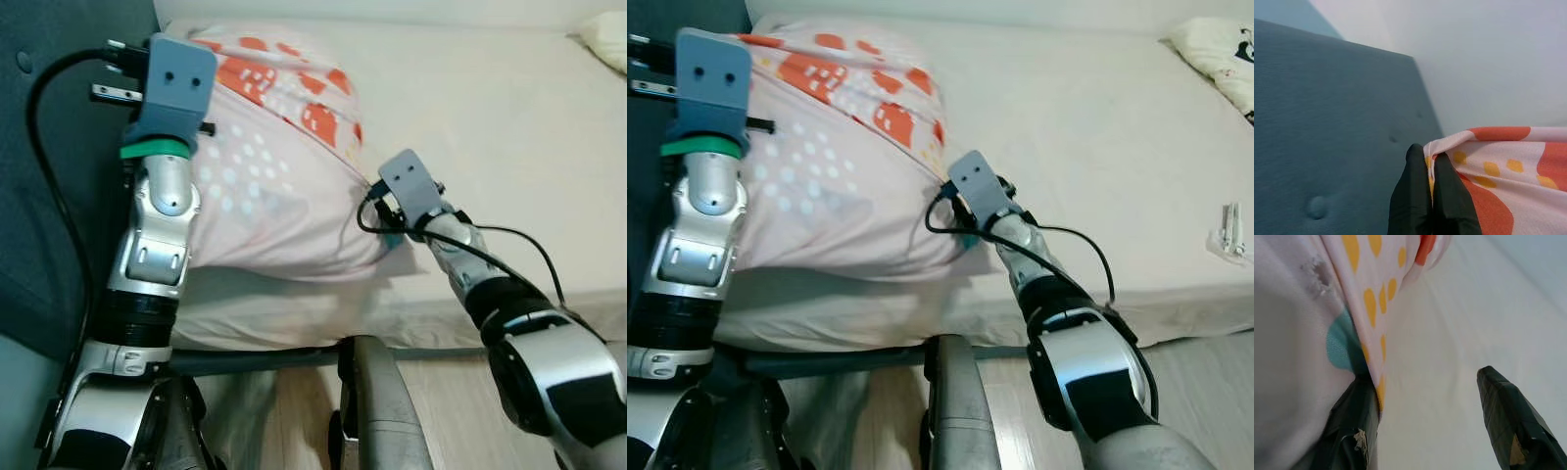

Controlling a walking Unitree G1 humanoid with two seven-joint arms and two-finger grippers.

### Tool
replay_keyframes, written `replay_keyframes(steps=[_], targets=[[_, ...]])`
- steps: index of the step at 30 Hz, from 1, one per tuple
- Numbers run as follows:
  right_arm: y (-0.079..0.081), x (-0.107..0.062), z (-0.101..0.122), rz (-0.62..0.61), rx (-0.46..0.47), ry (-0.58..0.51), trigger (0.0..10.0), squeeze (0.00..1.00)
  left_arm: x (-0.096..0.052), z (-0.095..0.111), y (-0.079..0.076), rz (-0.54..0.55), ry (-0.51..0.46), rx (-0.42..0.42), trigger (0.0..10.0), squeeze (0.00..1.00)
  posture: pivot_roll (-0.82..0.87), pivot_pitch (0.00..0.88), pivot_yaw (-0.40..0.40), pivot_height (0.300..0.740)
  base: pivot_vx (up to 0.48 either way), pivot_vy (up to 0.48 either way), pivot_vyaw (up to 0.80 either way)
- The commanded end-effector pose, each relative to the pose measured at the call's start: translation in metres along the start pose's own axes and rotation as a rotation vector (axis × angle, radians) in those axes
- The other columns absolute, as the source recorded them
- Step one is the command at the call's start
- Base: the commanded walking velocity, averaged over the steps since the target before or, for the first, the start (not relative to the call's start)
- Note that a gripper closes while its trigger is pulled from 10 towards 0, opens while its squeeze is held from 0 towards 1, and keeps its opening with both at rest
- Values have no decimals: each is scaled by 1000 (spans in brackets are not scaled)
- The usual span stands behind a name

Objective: Clean up the room

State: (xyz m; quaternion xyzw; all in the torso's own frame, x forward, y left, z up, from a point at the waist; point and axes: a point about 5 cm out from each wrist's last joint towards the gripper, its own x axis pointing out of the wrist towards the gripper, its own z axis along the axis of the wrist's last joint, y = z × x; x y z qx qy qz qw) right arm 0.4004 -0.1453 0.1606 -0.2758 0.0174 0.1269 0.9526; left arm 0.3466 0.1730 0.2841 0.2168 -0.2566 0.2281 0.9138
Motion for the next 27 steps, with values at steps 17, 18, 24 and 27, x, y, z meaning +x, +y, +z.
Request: replay_keyframes(steps=[17, 18, 24, 27], targets=[[55, -19, -32, 257, 409, -42, 10000, 0, -50, -43, -70, -451, 223, 34, 10000, 1000, -71, 68, -24, 526, 0, 0, 0], [59, -26, -34, 331, 503, -88, 10000, 0, -50, -39, -72, -451, 195, 41, 10000, 1000, -80, 65, -24, 526, 0, 0, 0], [65, -67, -49, 487, 591, -168, 10000, 0, -53, -35, -67, -472, 133, 90, 10000, 1000, -97, 65, -17, 526, 0, 0, 0], [73, -105, -67, 531, 564, -123, 10000, 0, -61, -34, -54, -548, 136, 57, 10000, 0, -105, 68, -11, 526, 0, 0, 0]])
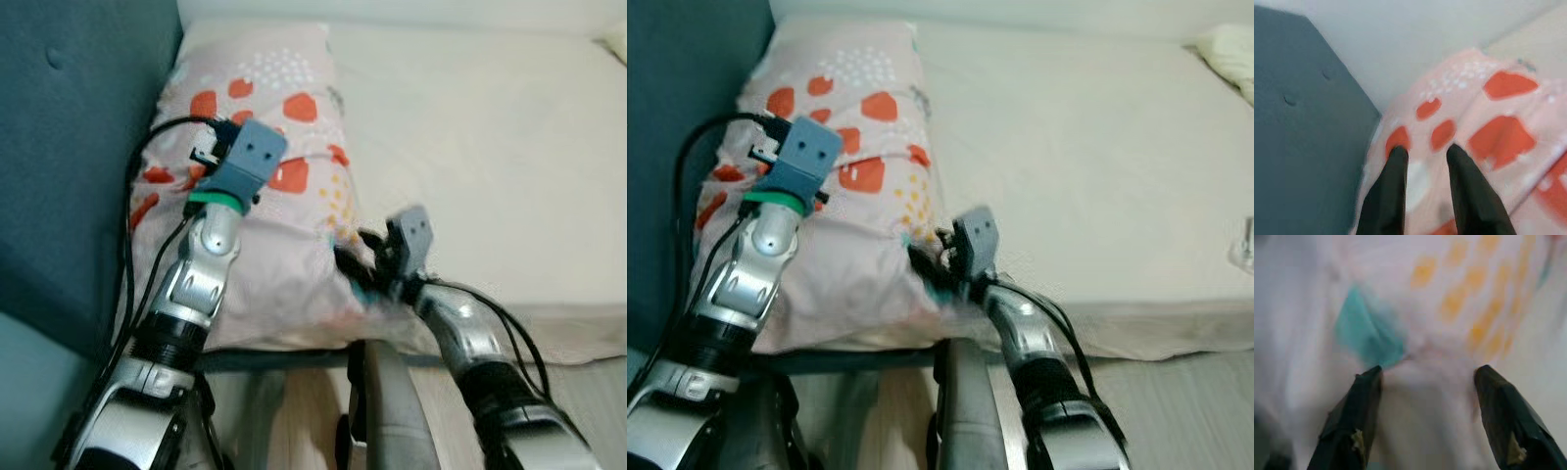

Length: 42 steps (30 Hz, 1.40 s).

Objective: Clean up the room

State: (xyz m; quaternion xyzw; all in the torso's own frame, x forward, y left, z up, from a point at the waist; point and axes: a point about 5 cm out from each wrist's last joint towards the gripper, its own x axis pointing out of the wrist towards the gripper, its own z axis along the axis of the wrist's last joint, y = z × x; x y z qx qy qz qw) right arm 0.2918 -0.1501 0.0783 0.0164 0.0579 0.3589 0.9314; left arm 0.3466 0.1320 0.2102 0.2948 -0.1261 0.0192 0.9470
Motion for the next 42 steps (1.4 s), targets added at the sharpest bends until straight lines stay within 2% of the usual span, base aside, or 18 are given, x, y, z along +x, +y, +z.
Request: replay_keyframes(steps=[1, 4, 5, 6, 8, 9, 10, 12, 14, 18, 19, 22, 27, 29, 31, 35, 37, 42], targets=[[9, -3, -2, 36, 9, 13, 10000, 0, -6, 1, -3, -50, -3, -21, 10000, 0, -105, 68, -11, 526, 0, 0, 0], [25, -44, -29, 1, 41, 70, 10000, 0, -26, 10, 15, -140, -90, -108, 10000, 0, -106, 71, -6, 526, 0, 0, 0], [26, -54, -37, -39, 49, 83, 10000, 0, -30, 16, 18, -158, -109, -192, 10000, 0, -106, 72, -5, 526, 0, 0, 0], [26, -54, -37, -39, 49, 83, 10000, 0, -30, 16, 18, -158, -109, -192, 10000, 0, -106, 72, -5, 526, 0, 0, 0], [24, -63, -42, -105, 58, 77, 10000, 0, -32, 25, 19, -172, -131, -324, 10000, 0, -106, 67, 2, 526, 0, 0, 0], [19, -64, -38, -167, 48, 44, 10000, 0, -31, 32, 17, -170, -146, -400, 10000, 0, -115, 61, 7, 526, 0, 0, 0], [19, -64, -38, -167, 48, 44, 10000, 0, -31, 32, 17, -170, -146, -400, 10000, 0, -115, 61, 7, 526, 0, 0, 0], [-1, -58, 1, -361, -3, -150, 10000, 0, -24, 52, 3, -176, -183, -563, 10000, 0, -132, 50, 16, 526, 0, 0, 0], [-5, -56, 11, -399, -13, -194, 10000, 0, -23, 55, 0, -182, -189, -582, 10000, 0, -133, 47, 16, 526, 0, 0, 0], [-18, -51, 70, -492, -47, -394, 10000, 0, -22, 68, -14, -246, -216, -616, 10000, 0, -145, 30, 19, 526, 0, 0, 0], [-18, -51, 70, -492, -47, -394, 10000, 0, -22, 68, -14, -246, -216, -616, 10000, 0, -145, 30, 19, 526, 0, 0, 0], [-28, -49, 96, -554, -86, -482, 10000, 0, -21, 68, -21, -277, -197, -620, 10000, 0, -142, 22, 19, 536, 0, 0, 0], [-35, -47, 105, -631, -182, -498, 10000, 0, -20, 56, -30, -278, -144, -515, 10000, 0, -142, 16, 22, 551, 0, 0, 0], [-37, -46, 115, -683, -270, -514, 10000, 0, -20, 35, -30, -234, -71, -400, 10000, 0, -137, 15, 24, 561, 0, 0, 0], [-38, -47, 120, -704, -296, -527, 10000, 0, -20, 26, -28, -211, -34, -368, 10000, 0, -137, 14, 24, 566, 0, 0, 0], [-38, -48, 127, -732, -328, -534, 10000, 0, -21, 11, -21, -168, 19, -373, 10000, 0, -140, 14, 22, 576, 0, 0, 0], [-40, -49, 127, -734, -326, -521, 10000, 0, -24, 0, -10, -117, 65, -430, 10000, 0, -137, 16, 11, 586, 0, 0, 0], [-42, -47, 126, -729, -323, -513, 10000, 0, -25, -9, -2, -68, 111, -504, 10000, 0, -131, 15, -1, 601, 0, 0, 0]])
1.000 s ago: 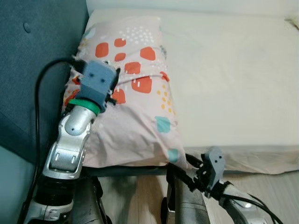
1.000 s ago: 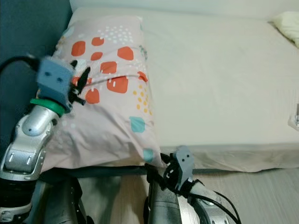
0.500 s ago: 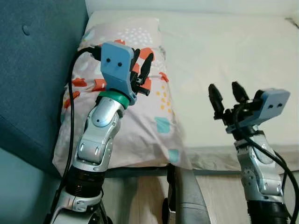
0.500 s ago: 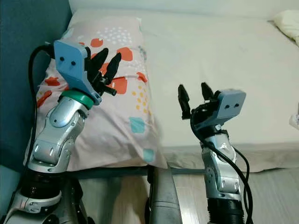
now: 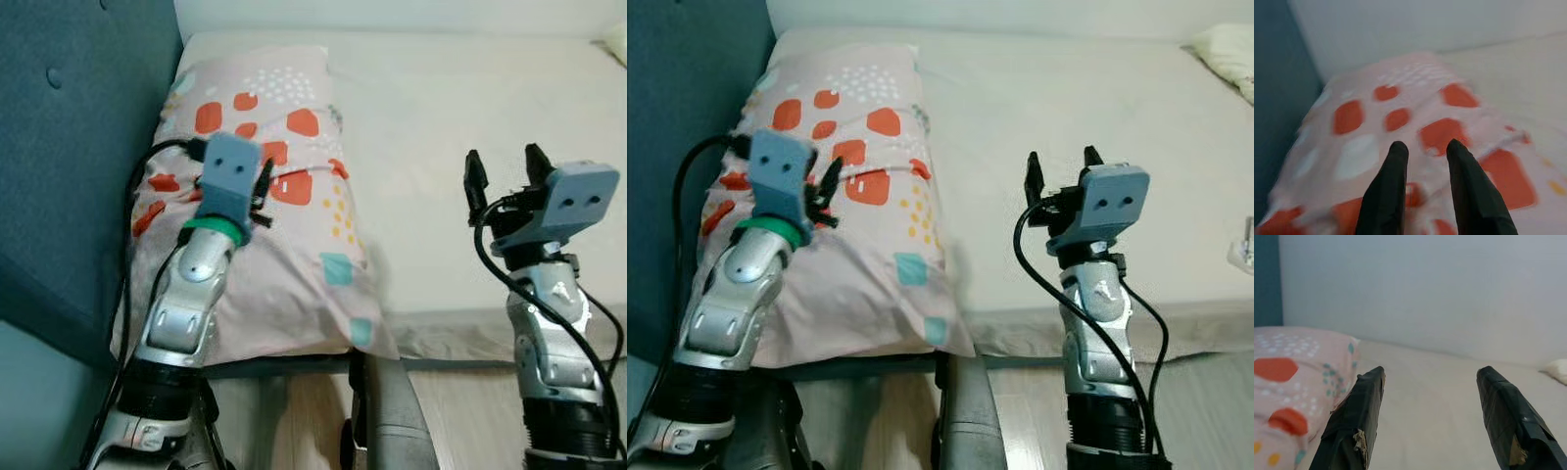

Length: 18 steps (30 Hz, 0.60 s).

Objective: Clean up the room

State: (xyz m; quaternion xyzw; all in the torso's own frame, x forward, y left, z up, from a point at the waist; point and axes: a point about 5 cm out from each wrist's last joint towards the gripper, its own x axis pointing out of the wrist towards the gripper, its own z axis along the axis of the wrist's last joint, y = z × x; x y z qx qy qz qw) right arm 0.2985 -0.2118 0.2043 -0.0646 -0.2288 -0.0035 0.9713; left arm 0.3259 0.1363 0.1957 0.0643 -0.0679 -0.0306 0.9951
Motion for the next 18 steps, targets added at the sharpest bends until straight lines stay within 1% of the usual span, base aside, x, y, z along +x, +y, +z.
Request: replay_keyframes(steps=[1, 2, 4, 6, 11, 18], targets=[[1, 3, -1, 4, 8, 1, 10000, 0, -1, 0, 1, 15, 9, -30, 10000, 0, -128, 15, -4, 606, 0, 0, 0], [2, 5, -2, 2, 12, 2, 10000, 0, 1, 0, 2, 25, 5, -30, 10000, 0, -126, 15, -8, 616, 0, 0, 0], [3, 5, -3, -1, 14, 3, 10000, 0, 2, 1, 1, 27, 2, -32, 10000, 0, -123, 15, -10, 621, 0, 0, 0], [3, 7, -5, -2, 18, 8, 10000, 0, 4, 3, -1, 28, -5, -48, 10000, 0, -122, 13, -11, 636, 0, 0, 0], [4, 7, -6, -4, 25, 14, 10000, 0, 6, 6, -5, 19, -13, -68, 10000, 0, -125, 12, -9, 646, 0, 0, 0], [1, 4, -10, -19, 32, 33, 10000, 0, 13, 13, -21, -12, -27, -112, 10000, 0, -134, 9, -3, 671, 0, 0, 0]])
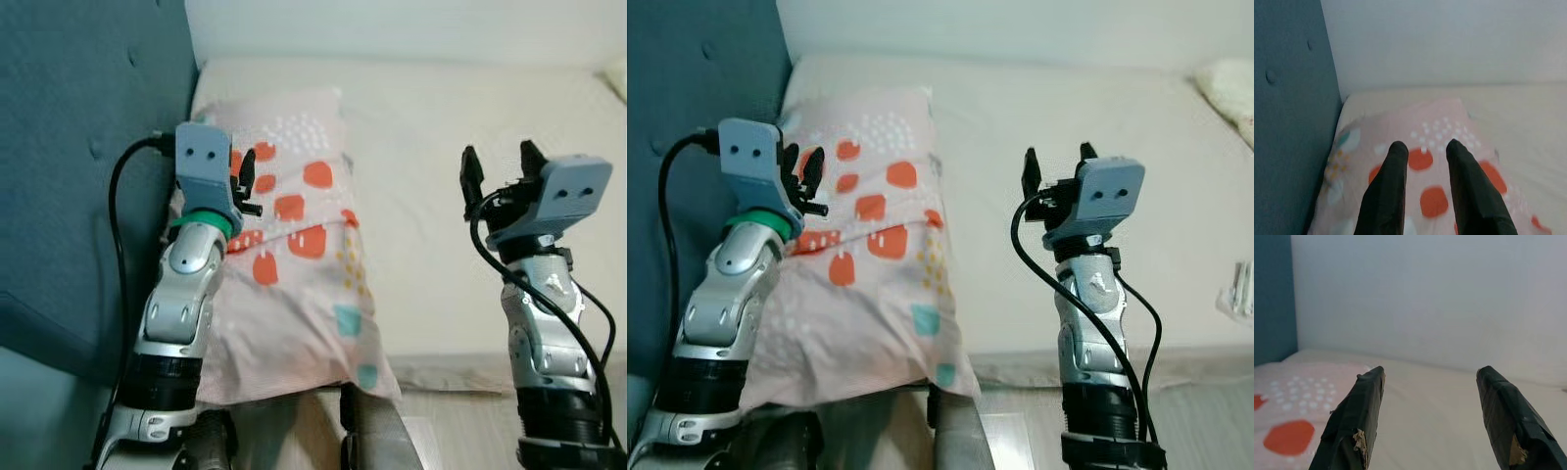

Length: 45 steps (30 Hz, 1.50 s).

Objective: Clean up the room

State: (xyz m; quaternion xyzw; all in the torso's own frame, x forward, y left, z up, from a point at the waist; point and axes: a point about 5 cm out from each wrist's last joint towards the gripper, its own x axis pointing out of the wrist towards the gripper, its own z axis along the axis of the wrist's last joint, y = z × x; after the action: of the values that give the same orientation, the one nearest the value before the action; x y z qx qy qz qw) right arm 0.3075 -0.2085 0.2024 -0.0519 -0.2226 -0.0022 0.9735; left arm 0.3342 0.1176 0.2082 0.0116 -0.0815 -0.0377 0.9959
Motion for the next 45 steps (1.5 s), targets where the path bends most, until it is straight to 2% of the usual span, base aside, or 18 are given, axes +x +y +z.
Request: replay_keyframes(steps=[1, 6, 18, 23, 37, 45], targets=[[-4, -3, -6, -18, 7, 20, 10000, 0, 3, -1, -6, -10, 2, -10, 10000, 0, -135, 8, -3, 676, 0, 0, 0], [-6, -4, -7, -26, 4, 25, 10000, 0, 5, 1, -13, -29, -4, -8, 10000, 0, -137, 6, -2, 701, 0, 0, 0], [-5, -3, -10, -25, 7, 30, 10000, 0, 5, 2, -18, -47, -17, -11, 10000, 0, -133, 1, -3, 740, 0, 0, 0], [-4, -3, -12, -19, 14, 33, 10000, 0, 5, 3, -21, -54, -22, -17, 10000, 0, -132, 0, -6, 740, 0, 0, 0], [11, -5, -23, 59, 72, 68, 10000, 0, -1, -2, -22, -62, -26, 1, 10000, 0, -115, 0, -18, 740, 0, 0, 0], [11, -5, -25, 61, 79, 76, 10000, 0, -2, 1, -25, -100, -51, 26, 10000, 0, -116, 0, -15, 740, 0, 0, 0]])
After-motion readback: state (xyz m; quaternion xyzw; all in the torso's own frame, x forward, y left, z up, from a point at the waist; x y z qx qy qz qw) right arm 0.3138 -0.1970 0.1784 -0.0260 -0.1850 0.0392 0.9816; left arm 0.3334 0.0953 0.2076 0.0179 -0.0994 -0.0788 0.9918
